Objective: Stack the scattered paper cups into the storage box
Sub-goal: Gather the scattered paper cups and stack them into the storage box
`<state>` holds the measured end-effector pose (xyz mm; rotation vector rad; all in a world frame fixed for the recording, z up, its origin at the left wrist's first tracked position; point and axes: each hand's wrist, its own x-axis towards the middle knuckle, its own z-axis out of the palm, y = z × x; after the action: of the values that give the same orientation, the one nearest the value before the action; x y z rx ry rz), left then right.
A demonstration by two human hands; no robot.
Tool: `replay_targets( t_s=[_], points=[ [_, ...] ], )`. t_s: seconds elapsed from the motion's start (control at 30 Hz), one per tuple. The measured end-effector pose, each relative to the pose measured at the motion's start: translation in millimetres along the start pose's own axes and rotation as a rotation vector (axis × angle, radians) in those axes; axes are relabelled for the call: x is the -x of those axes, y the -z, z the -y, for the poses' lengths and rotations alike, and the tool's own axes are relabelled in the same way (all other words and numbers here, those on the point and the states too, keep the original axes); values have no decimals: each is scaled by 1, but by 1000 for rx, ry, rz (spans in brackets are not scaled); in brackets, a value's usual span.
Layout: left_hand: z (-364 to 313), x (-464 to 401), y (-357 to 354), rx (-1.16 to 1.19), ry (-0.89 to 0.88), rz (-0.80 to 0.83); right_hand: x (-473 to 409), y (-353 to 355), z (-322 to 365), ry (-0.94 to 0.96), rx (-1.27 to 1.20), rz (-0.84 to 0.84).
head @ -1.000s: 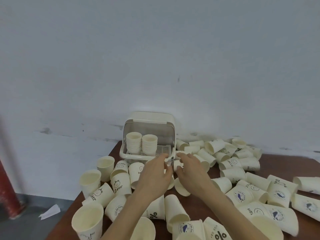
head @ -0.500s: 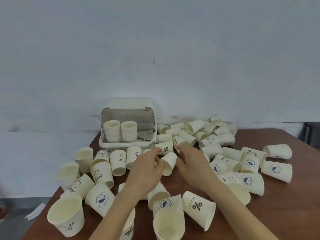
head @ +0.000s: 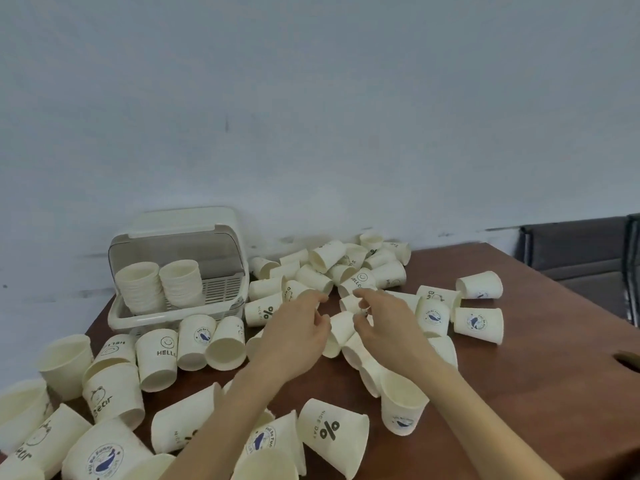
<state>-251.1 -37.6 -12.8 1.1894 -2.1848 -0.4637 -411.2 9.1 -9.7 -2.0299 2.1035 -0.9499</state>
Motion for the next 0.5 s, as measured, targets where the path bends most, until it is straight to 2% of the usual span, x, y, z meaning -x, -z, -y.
replay_targets(
  t_s=[0.2,0.5],
  points=[
    [-1,-45,-26,-68,30,62,-17,7,-30,-67,0,-21],
    [17,-142,-69,-230,267,98,-56,-8,-69,-54,27,-11]
  ],
)
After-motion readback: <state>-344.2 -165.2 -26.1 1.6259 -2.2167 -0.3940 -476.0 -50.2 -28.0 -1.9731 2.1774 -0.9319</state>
